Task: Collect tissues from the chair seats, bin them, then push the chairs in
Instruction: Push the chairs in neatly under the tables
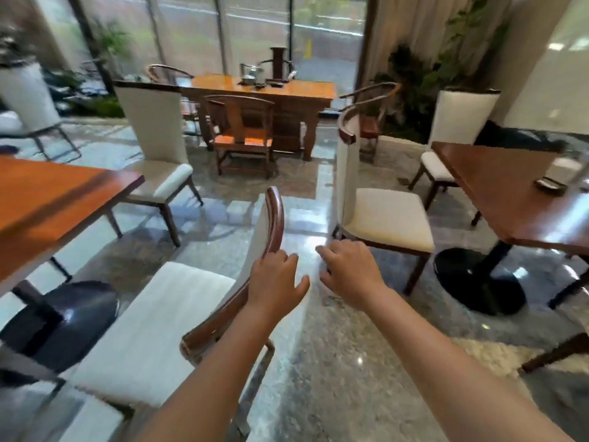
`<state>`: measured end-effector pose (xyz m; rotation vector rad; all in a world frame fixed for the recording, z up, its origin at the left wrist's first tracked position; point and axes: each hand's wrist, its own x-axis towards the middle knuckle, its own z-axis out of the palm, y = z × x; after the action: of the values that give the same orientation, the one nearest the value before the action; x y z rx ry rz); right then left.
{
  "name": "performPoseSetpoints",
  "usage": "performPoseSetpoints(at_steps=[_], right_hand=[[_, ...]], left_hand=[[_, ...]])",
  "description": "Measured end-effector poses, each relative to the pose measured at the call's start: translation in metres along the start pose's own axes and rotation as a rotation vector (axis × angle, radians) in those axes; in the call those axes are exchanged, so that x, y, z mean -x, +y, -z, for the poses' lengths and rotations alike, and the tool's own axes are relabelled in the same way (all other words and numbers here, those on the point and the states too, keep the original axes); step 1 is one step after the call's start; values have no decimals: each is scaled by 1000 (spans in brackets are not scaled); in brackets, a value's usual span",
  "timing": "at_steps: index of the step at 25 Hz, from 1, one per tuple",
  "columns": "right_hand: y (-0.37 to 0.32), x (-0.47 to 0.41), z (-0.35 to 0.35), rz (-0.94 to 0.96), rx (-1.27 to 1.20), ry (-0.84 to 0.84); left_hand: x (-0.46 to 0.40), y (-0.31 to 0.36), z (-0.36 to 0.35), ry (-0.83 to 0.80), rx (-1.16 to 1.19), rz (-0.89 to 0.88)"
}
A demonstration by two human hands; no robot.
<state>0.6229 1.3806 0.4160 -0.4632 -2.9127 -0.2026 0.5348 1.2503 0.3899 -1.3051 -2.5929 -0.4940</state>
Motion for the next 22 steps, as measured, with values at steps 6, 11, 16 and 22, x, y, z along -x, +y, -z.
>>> performPoseSetpoints(at_steps=[6, 11, 16, 22], right_hand=[[33, -61, -15, 336, -121, 77], [22, -112, -36, 579, -206, 77], [26, -145, -53, 797, -231, 32], [27, -176, -71, 996, -186, -8]], left_hand=[[-5, 7, 5, 80, -167, 346], [-19, 0, -13, 140, -256, 547], [-33, 3, -29, 178, -293, 711], [-33, 10, -41, 174, -336, 932]])
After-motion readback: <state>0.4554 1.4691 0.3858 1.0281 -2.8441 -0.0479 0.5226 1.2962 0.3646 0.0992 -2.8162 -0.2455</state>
